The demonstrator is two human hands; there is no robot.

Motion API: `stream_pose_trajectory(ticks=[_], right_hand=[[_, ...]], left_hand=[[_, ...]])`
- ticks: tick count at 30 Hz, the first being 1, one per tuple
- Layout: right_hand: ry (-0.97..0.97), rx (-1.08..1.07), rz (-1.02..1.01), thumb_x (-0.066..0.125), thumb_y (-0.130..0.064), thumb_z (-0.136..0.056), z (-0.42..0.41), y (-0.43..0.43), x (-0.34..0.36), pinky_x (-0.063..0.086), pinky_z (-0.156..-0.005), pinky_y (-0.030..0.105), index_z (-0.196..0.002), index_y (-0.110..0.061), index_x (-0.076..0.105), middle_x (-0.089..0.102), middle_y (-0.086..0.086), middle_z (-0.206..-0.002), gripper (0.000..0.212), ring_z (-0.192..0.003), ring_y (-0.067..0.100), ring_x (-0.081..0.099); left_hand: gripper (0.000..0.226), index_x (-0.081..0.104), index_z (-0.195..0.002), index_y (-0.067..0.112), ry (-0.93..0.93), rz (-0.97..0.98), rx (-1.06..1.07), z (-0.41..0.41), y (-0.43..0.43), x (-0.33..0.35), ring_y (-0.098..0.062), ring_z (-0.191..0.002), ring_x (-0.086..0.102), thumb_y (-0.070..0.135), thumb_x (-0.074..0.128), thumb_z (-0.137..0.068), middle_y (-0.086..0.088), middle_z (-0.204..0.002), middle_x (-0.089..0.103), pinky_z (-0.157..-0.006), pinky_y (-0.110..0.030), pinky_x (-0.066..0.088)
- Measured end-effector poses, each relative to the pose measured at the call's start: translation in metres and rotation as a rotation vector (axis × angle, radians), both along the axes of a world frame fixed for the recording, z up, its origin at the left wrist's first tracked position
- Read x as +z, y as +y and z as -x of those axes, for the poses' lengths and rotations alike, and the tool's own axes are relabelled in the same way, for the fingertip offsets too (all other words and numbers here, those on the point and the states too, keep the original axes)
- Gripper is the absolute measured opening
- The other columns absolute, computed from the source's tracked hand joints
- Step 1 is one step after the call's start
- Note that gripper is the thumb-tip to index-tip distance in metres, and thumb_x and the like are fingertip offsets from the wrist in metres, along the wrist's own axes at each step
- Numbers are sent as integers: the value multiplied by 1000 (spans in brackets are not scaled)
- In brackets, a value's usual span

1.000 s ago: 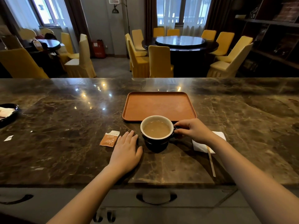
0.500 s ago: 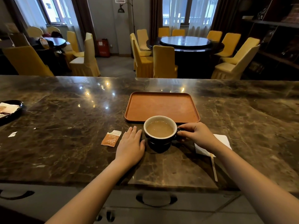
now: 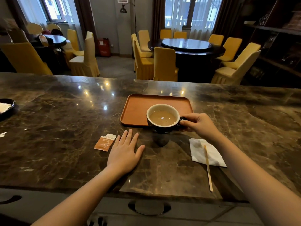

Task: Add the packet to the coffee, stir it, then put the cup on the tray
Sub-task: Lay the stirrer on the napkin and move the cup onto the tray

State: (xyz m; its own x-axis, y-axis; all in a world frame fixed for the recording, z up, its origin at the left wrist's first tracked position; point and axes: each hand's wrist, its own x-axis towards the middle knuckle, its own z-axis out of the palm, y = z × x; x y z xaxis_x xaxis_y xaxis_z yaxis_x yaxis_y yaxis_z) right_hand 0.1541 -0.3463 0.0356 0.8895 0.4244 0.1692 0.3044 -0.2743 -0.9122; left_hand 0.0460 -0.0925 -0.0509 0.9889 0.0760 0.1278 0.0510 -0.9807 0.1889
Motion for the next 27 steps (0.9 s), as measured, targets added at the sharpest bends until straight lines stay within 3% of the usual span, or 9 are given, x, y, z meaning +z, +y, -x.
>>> stream_pose_trajectory(ticks=[9, 24, 27], right_hand=[[-20, -46, -5, 60, -4, -83, -37, 13, 10, 52, -54, 12, -108, -3, 63, 68, 4, -86, 25, -62, 3, 69], [-22, -79, 1, 59, -5, -84, -85, 35, -8, 55, -60, 14, -109, -3, 62, 68, 10, -94, 25, -77, 11, 68], [-18, -82, 12, 59, -5, -85, -92, 37, -12, 54, -59, 13, -109, -5, 63, 68, 6, -93, 25, -79, 11, 67]], left_hand=[[74, 6, -142, 29, -35, 12, 0, 2, -1, -1, -6, -133, -11, 68, -2, -79, 1, -154, 1, -109, -30, -9], [66, -2, -138, 33, -78, 47, 1, 5, -1, -1, -4, -134, -14, 68, 2, -82, 9, -146, -9, -107, -26, -12], [67, 3, -141, 31, -98, 39, 12, 6, -3, -1, -5, -135, -13, 66, 4, -83, 9, -146, -8, -107, -26, -12]])
